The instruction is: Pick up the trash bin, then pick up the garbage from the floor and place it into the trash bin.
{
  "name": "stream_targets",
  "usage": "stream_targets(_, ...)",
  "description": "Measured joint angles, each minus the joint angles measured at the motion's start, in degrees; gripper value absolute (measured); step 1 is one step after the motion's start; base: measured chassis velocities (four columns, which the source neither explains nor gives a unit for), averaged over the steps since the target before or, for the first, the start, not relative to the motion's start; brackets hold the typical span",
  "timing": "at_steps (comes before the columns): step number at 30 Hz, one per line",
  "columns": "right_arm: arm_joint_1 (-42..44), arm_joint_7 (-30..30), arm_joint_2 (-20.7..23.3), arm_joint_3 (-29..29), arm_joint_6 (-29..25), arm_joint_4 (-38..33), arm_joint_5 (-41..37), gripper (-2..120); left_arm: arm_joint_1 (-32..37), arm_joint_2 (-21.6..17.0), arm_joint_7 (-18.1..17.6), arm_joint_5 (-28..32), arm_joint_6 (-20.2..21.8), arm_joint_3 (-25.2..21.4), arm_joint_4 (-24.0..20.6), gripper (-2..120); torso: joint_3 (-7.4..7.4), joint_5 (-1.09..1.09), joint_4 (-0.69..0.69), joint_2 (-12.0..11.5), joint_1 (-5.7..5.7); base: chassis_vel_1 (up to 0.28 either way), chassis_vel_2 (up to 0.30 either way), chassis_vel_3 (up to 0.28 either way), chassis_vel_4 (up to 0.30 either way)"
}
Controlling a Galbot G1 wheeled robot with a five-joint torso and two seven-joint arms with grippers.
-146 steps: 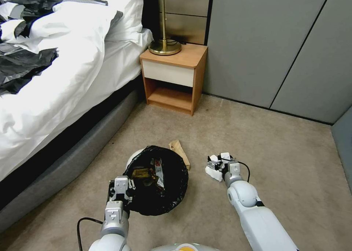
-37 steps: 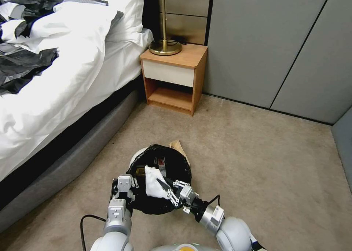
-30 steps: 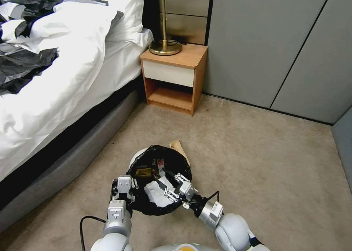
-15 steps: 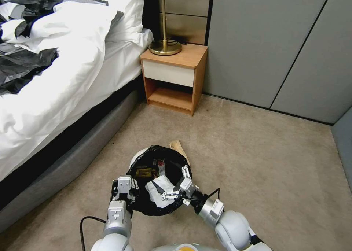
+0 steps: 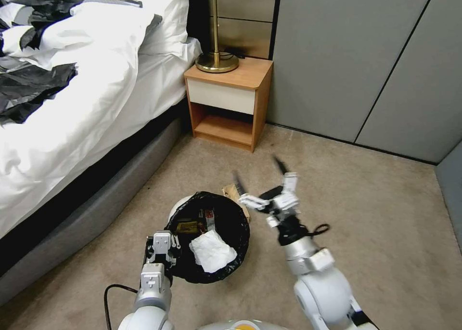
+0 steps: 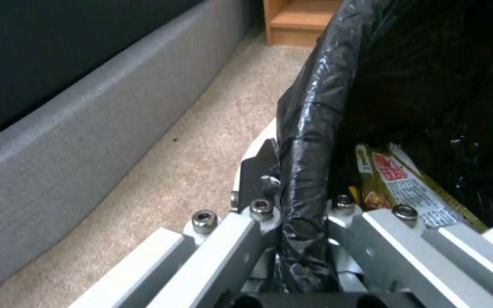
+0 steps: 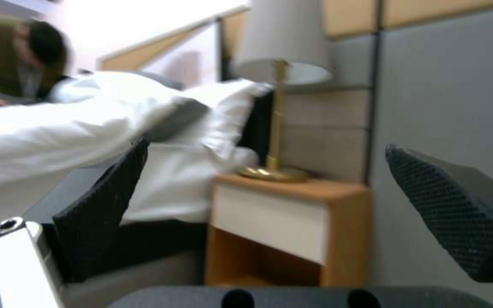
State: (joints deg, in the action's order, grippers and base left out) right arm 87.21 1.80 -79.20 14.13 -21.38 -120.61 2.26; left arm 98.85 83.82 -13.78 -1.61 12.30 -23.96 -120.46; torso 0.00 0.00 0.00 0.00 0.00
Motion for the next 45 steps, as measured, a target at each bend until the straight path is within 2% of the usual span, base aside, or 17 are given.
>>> stream_targets(7, 5.3, 2.5, -1.9, 3.4, -4.2, 4.7, 0.6, 100, 0.4, -0.1, 0.0, 0.2, 0.0, -0.1, -0.4, 1, 0.00, 0.00, 0.00, 0.0, 0.00, 0.000, 0.000, 0.000, 0.000)
stream_targets(18, 6.6, 3.2, -3.1, 3.8, -8.9, 10.0, -0.6, 100, 0.6, -0.2, 0.0, 0.7, -0.1, -0.4, -0.9, 1, 0.00, 0.00, 0.01, 0.0, 0.00, 0.000, 0.000, 0.000, 0.000)
stream_targets(45, 6.5, 2.2, -2.9, 4.9, -9.8, 10.8, -0.3, 100, 1.3, -0.2, 0.1, 0.9, -0.2, -0.1, -1.3, 1, 0.00, 0.00, 0.00, 0.0, 0.00, 0.018, 0.021, 0.020, 0.021)
